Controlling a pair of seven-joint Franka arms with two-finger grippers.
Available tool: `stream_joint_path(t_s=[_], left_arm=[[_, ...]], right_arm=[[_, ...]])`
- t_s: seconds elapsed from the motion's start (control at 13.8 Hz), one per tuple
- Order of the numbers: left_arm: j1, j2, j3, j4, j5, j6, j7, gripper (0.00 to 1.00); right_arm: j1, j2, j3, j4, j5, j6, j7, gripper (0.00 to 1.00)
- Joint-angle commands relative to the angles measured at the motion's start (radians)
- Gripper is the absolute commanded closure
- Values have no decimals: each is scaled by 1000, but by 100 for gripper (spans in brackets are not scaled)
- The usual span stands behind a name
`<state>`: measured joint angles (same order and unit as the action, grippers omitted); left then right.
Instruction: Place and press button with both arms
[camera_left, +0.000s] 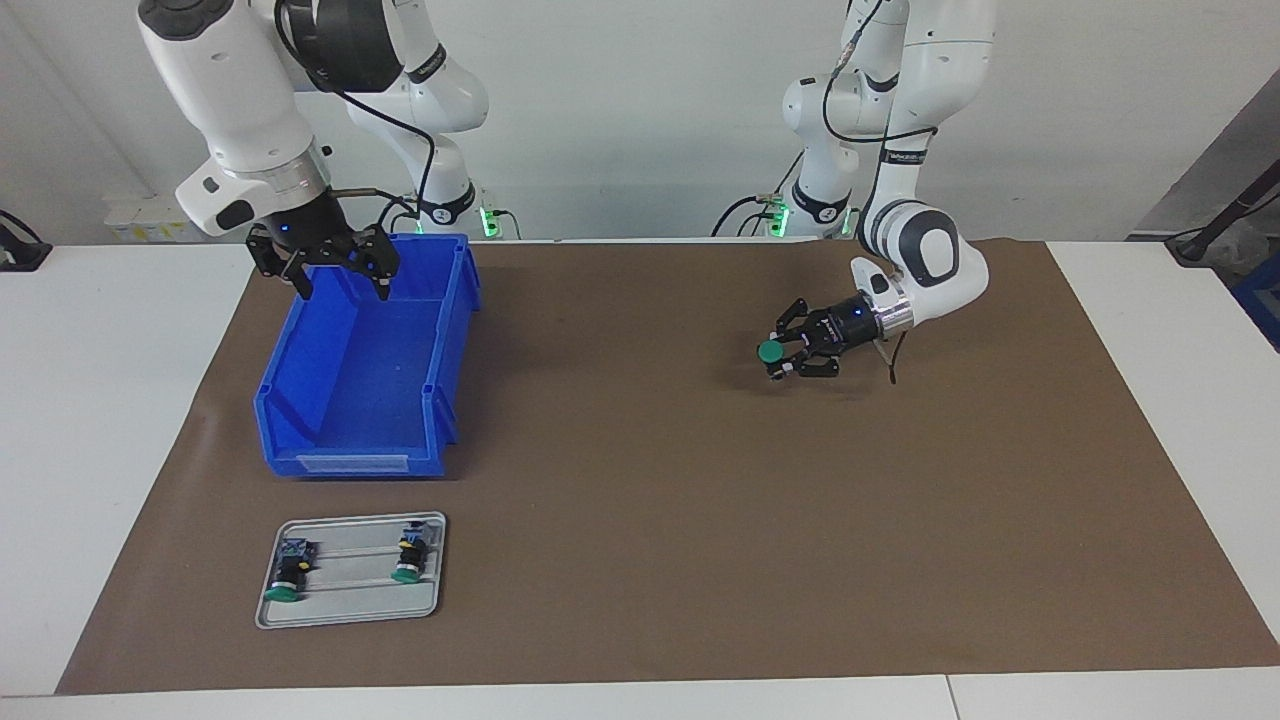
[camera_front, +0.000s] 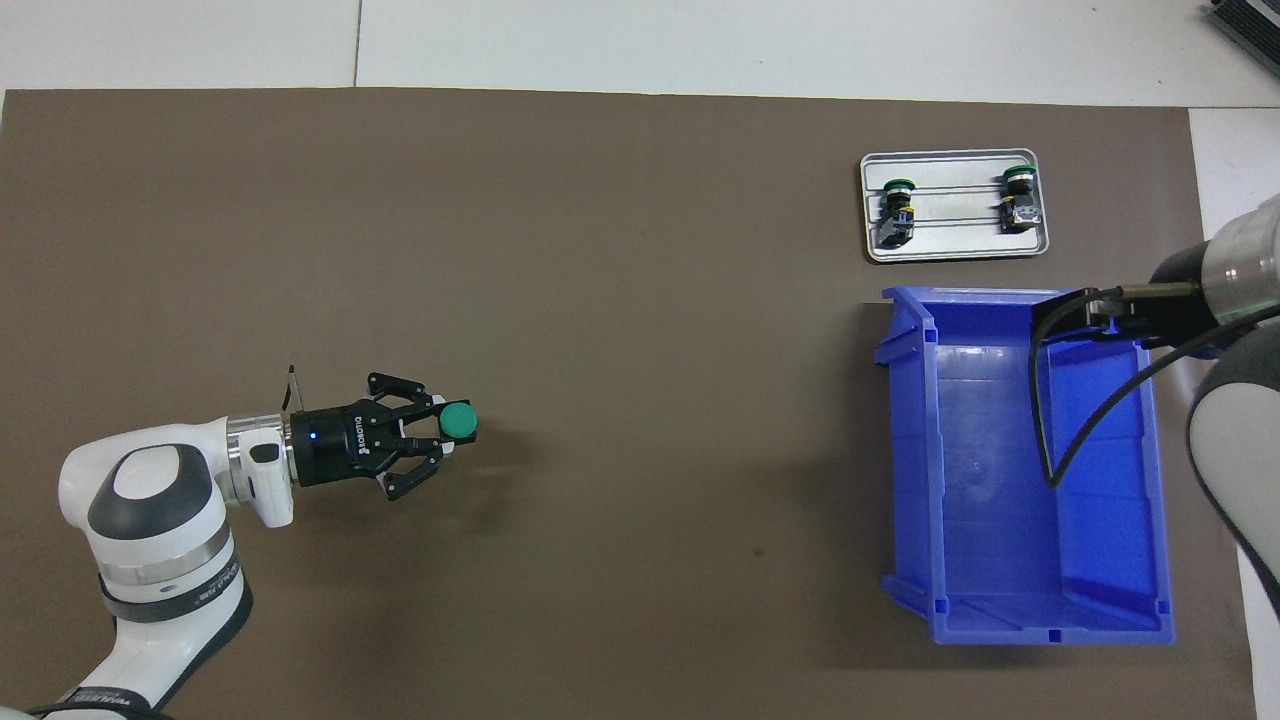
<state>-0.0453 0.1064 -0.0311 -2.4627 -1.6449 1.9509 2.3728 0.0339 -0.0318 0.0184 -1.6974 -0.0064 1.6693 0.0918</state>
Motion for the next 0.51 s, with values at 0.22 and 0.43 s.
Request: stream_joint_path(t_s=[0.22, 0.43], left_arm=[[-62, 62, -4, 2, -192, -37, 135, 88], [-148, 131, -1, 10, -341, -49, 237, 87]], right_arm=[[-3, -23, 3, -25, 20, 7, 9, 0], [-3, -25, 3, -25, 20, 7, 9, 0]])
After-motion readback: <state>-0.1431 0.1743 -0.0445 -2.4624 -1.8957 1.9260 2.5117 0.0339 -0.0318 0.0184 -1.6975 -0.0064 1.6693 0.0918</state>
